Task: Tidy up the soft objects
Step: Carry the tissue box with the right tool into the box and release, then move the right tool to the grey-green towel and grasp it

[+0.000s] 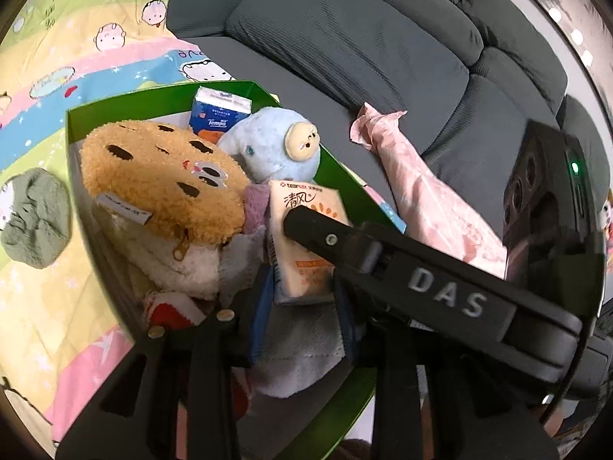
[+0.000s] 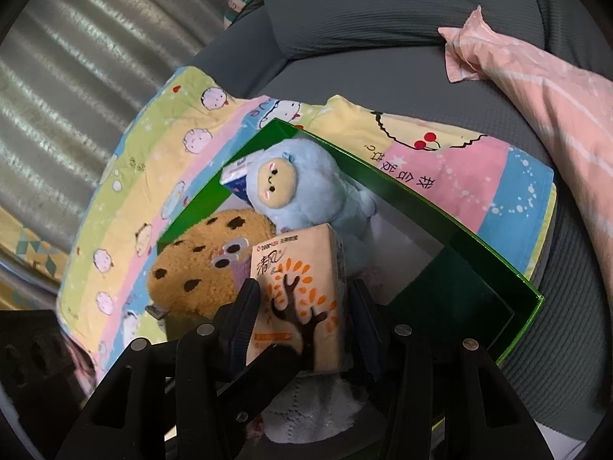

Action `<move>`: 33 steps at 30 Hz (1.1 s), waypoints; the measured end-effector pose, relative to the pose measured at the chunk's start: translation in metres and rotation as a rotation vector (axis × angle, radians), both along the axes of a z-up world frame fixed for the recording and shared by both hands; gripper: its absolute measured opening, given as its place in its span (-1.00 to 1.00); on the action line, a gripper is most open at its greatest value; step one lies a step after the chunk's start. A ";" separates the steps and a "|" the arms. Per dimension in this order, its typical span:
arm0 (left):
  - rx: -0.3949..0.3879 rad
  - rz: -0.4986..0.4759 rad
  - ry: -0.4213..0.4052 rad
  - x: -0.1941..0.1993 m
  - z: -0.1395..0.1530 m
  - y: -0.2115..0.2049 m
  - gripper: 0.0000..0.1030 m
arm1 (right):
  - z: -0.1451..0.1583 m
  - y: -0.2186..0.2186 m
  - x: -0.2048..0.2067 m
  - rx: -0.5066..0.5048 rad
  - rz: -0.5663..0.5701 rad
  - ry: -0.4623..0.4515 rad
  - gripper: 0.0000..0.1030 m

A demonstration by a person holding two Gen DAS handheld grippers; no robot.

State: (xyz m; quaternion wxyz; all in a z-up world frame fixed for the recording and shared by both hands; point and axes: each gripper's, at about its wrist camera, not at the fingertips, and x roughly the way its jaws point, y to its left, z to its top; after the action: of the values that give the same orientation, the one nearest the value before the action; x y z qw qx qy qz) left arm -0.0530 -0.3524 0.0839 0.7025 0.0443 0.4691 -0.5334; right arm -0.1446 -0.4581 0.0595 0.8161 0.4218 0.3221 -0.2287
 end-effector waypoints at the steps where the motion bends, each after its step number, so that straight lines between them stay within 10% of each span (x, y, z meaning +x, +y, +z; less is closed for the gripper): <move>1: 0.006 -0.001 -0.009 -0.001 0.001 0.001 -0.45 | 0.001 0.000 0.000 -0.008 -0.002 -0.001 -0.03; 7: -0.095 0.044 -0.046 0.015 0.028 0.050 -0.21 | 0.016 0.001 -0.009 -0.108 -0.070 -0.002 0.27; 11: -0.102 0.250 -0.132 0.049 0.043 0.101 0.75 | 0.029 0.005 -0.016 -0.134 -0.079 -0.079 0.56; 16: -0.035 0.551 -0.196 0.094 0.027 0.143 0.80 | 0.042 0.013 -0.015 -0.156 -0.063 -0.152 0.71; 22: 0.133 0.619 -0.169 0.130 -0.022 0.128 0.76 | 0.047 0.020 -0.009 -0.162 -0.027 -0.189 0.73; 30: 0.131 0.621 -0.076 0.156 -0.057 0.114 -0.78 | 0.049 0.026 -0.003 -0.158 0.008 -0.222 0.73; 33: 0.102 0.664 0.004 0.159 -0.064 0.121 -0.86 | 0.053 0.031 -0.001 -0.159 0.030 -0.240 0.73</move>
State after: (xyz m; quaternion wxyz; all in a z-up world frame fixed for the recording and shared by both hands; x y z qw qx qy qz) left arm 0.1059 -0.2318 0.0196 0.8340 -0.0770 0.4851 -0.2513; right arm -0.1453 -0.4275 0.1124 0.8829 0.3754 0.2092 -0.1891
